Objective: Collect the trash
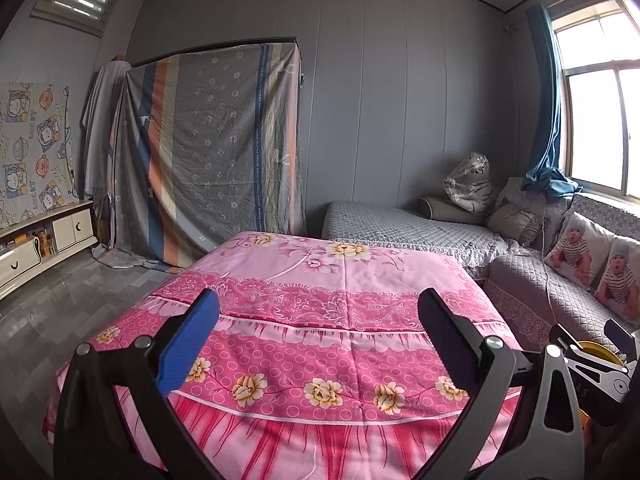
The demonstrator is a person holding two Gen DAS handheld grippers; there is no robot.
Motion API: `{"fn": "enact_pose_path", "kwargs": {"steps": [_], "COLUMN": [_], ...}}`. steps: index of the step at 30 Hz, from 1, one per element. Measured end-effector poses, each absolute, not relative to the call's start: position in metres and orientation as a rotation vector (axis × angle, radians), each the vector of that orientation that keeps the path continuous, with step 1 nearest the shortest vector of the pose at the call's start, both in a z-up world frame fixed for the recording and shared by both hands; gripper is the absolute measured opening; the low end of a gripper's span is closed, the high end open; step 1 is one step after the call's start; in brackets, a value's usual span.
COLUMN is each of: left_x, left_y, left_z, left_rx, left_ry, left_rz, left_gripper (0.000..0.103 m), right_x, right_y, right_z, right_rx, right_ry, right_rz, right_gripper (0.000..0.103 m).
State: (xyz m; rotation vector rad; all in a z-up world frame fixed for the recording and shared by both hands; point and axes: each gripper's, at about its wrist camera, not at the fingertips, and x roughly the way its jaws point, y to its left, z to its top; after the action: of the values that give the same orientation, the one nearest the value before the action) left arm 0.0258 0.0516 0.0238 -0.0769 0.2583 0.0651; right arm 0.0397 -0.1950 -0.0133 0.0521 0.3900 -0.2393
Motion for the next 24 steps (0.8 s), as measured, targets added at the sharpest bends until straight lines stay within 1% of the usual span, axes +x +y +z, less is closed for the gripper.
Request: {"fn": "enact_pose_path", "kwargs": {"steps": [24], "left_x": [0.0302], "left_y": [0.0508], "left_z": [0.0184], "left_rx": [-0.089], "left_ry": [0.274], "left_rz": [0.044], "left_gripper": [0.095], "right_x": [0.0412], "right_y": [-0.1972], "right_z": [-0.0207], "right_rx": [0.06], "right_ry": [0.419], "right_rz": [-0.241], "right_gripper": [0.095]}}
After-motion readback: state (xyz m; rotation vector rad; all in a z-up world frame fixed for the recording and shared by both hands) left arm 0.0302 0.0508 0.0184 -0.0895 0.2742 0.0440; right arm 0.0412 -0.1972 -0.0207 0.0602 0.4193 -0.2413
